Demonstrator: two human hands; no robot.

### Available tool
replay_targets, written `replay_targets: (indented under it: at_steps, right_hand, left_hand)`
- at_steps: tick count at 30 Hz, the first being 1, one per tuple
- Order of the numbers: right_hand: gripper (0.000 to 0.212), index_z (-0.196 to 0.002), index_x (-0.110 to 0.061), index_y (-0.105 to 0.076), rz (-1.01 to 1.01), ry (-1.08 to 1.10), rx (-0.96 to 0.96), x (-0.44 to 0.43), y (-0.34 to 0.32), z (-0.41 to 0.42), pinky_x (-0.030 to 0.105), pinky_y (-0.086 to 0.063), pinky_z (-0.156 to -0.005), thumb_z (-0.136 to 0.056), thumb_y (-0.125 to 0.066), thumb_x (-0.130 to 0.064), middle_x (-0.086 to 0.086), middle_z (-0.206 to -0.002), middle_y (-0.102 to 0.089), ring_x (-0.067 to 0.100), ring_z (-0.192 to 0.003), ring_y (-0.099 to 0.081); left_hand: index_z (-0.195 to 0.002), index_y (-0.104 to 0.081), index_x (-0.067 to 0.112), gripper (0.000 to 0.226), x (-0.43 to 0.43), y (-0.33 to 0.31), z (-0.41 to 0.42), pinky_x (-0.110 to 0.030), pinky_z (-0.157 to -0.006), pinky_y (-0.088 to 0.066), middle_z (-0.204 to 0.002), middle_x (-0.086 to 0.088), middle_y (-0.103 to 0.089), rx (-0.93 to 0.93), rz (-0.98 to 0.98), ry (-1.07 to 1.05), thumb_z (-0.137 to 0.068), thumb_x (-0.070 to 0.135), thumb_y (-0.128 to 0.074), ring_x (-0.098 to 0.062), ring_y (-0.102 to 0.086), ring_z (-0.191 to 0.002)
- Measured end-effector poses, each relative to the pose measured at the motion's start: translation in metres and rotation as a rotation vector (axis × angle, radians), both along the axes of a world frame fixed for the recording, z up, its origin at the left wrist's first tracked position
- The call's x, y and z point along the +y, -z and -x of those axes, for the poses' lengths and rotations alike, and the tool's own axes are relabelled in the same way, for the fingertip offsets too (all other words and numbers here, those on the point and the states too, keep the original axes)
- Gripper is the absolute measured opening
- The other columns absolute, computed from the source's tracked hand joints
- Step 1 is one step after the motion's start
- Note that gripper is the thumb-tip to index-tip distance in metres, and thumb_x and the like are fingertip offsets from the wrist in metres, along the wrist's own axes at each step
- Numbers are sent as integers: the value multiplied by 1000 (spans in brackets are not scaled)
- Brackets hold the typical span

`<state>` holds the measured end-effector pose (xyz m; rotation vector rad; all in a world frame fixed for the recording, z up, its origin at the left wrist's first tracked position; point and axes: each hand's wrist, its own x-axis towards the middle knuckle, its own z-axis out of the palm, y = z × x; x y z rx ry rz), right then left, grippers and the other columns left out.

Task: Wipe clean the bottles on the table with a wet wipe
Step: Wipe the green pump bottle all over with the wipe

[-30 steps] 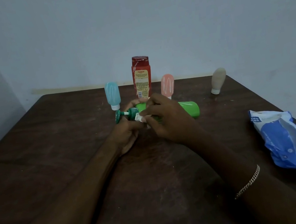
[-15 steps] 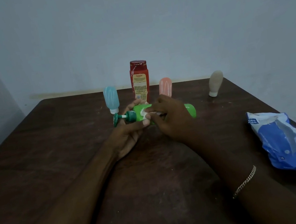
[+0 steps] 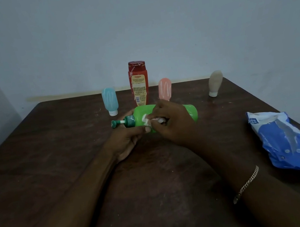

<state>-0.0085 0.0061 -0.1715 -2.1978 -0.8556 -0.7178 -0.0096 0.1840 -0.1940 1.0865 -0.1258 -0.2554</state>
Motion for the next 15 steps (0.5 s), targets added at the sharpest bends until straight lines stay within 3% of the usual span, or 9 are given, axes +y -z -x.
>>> replay_targets:
  at_steps: [4, 8, 11, 15]
  right_hand:
    - [15, -99, -8, -75, -71, 111, -17, -2, -4, -9, 30, -51, -67, -86, -70, -13, 5, -88, -63, 12, -76, -59]
    - [14, -97, -8, -75, 13, 10, -3, 11, 1, 3, 25, -49, -64, -85, -69, -14, 2, -86, -62, 12, -72, -58]
    - [11, -93, -10, -77, -54, 89, 15, -10, 4, -5, 25, -48, -61, -85, -72, -16, -2, -82, -63, 6, -67, -57]
    - [13, -97, -8, -77, -105, 150, -1, -5, 1, -9, 21, -45, -65, -86, -72, -13, 3, -86, -65, 11, -72, -59]
  left_hand:
    - [-117, -60, 12, 44, -1, -3, 1, -34, -85, -61, -108, -8, -76, 1, -42, -3, -86, -19, -54, -22, -73, -101]
    - [-123, -57, 6, 40, 0, -3, 0, -32, -80, -62, -106, -9, -75, 27, -26, -34, -89, -14, -51, -20, -74, -95]
    - [-127, -57, 10, 47, 0, -1, -1, -35, -85, -61, -113, -11, -74, 16, -54, -37, -86, -14, -56, -25, -71, -105]
    - [-125, -57, 14, 47, -2, -1, -3, -41, -90, -59, -117, -12, -72, 7, -50, -52, -87, -14, -57, -28, -69, -110]
